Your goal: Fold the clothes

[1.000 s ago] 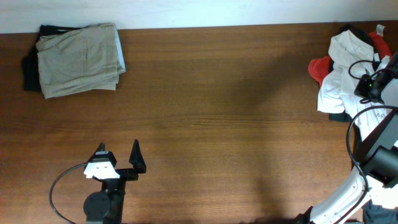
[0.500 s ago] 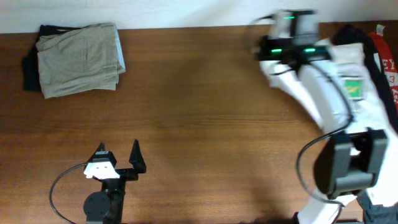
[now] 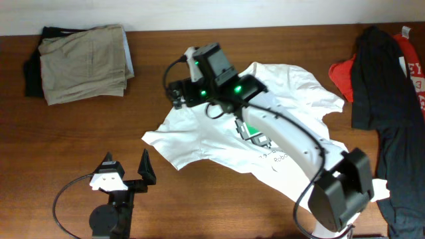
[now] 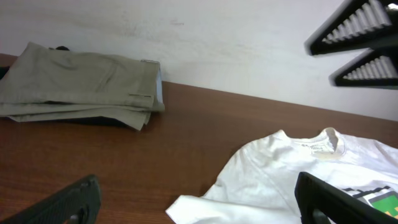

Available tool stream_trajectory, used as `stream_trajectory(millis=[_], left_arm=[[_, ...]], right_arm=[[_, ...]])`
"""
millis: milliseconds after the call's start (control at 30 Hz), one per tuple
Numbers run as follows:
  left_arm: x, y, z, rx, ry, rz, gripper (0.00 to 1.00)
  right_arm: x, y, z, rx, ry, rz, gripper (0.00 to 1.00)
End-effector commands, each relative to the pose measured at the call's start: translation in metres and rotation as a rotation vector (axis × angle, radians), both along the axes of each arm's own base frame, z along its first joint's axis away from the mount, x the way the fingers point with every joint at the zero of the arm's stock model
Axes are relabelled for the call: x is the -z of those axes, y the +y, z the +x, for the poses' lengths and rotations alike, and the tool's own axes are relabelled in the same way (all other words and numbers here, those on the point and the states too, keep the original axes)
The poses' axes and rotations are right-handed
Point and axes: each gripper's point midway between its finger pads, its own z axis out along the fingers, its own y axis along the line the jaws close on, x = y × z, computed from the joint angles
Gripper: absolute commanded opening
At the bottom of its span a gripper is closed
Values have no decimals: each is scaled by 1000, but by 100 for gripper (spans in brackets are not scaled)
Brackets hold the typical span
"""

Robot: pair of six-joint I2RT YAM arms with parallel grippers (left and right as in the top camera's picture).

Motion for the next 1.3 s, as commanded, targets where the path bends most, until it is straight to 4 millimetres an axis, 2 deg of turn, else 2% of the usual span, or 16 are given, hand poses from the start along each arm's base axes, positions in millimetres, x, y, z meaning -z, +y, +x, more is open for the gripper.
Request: stream_trajectory(millis=[0, 67, 133, 200, 267, 333, 400, 467, 533, 633, 733, 833, 900, 1000, 1200, 1267], left_arm=[[1, 0, 0, -3, 0, -5, 99], [1, 0, 0, -3, 0, -5, 99], [1, 0, 0, -4, 0, -5, 99], [0, 0, 0, -3, -4, -6, 99], [-1, -2, 0, 8, -9, -38, 99], [-31, -36, -4, 206, -126, -71, 99], [-53, -47, -10, 281, -175, -77, 99], [-79, -47, -9, 279, -147, -68, 99], [-103, -44, 9, 250, 23, -44, 99], [-96, -47, 45, 268, 439, 12, 99], [-61, -58, 71, 316, 713, -38, 99], [26, -58, 90, 258, 1007, -139, 99], [58, -50, 94, 201, 1106, -125, 84], [111, -30, 92, 91, 1253, -55, 81], [146, -9, 106, 1, 1273, 46, 79], [153, -9, 109, 2, 1275, 48, 73]], right_arm=[[-89, -91, 17, 190, -121, 26, 99], [-104, -176, -10, 315, -52, -50, 99], [-108, -229, -30, 451, 19, -58, 99], [-115, -283, -65, 632, 112, -42, 99], [-122, -298, -98, 675, 138, -54, 99], [-129, -308, -128, 715, 133, -99, 99], [-136, -311, -146, 727, 116, -109, 99], [-138, -311, -148, 728, 108, -106, 99], [-134, -311, -145, 727, 122, -111, 99], [-124, -311, -136, 725, 161, -125, 99], [-113, -311, -129, 722, 208, -143, 99], [-99, -312, -120, 719, 255, -161, 99], [-94, -312, -116, 717, 275, -168, 99], [-87, -311, -112, 713, 298, -178, 99], [-85, -311, -111, 711, 306, -182, 99], [-85, -311, -111, 711, 307, -182, 99]])
